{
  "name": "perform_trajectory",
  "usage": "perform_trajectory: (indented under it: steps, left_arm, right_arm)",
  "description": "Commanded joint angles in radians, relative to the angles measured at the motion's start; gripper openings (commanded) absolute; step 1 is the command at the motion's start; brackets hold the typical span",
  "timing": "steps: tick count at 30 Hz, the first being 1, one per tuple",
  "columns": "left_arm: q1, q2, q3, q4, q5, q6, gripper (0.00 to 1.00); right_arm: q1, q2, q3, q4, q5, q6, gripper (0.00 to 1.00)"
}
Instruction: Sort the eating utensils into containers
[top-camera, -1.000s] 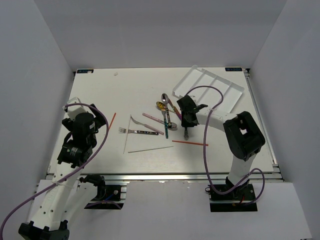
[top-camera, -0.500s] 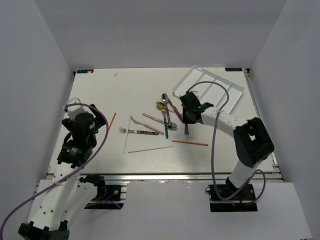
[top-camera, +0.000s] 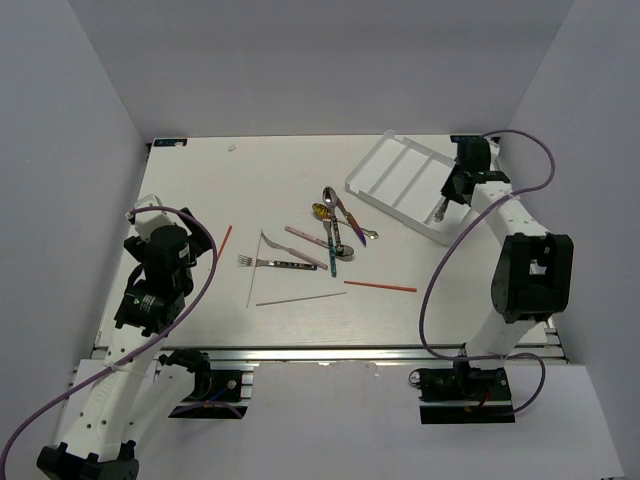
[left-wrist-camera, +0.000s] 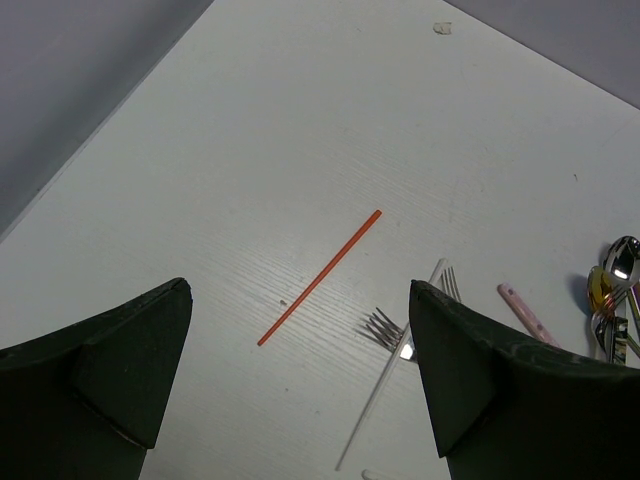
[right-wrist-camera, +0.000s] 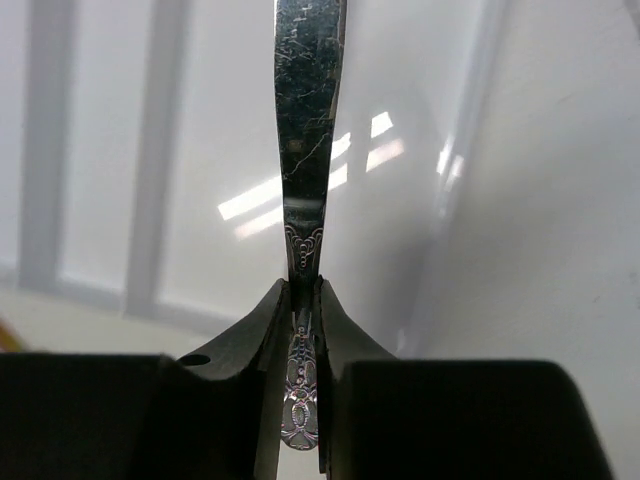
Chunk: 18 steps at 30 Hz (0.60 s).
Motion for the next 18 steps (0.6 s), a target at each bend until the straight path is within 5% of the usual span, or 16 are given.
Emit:
perform_trajectory:
  steps: [1, 9, 18]
  left_arm:
    - [0.007, -0.005, 0.001, 0.025, 0.013, 0.008, 0.98]
    - [0.007, 0.010, 0.003, 0.031, 0.037, 0.011, 0.98]
    - [0.007, 0.011, 0.003, 0.029, 0.039, 0.011, 0.98]
  right_arm:
    - [-0.070, 0.092, 0.111, 0.014, -0.003, -0.002, 0.00]
    - [-0.154, 0.298, 0.332, -0.058, -0.005, -0.013, 0.00]
    - [-0.169, 0.326, 0.259, -0.015, -0.020, 0.014, 0.00]
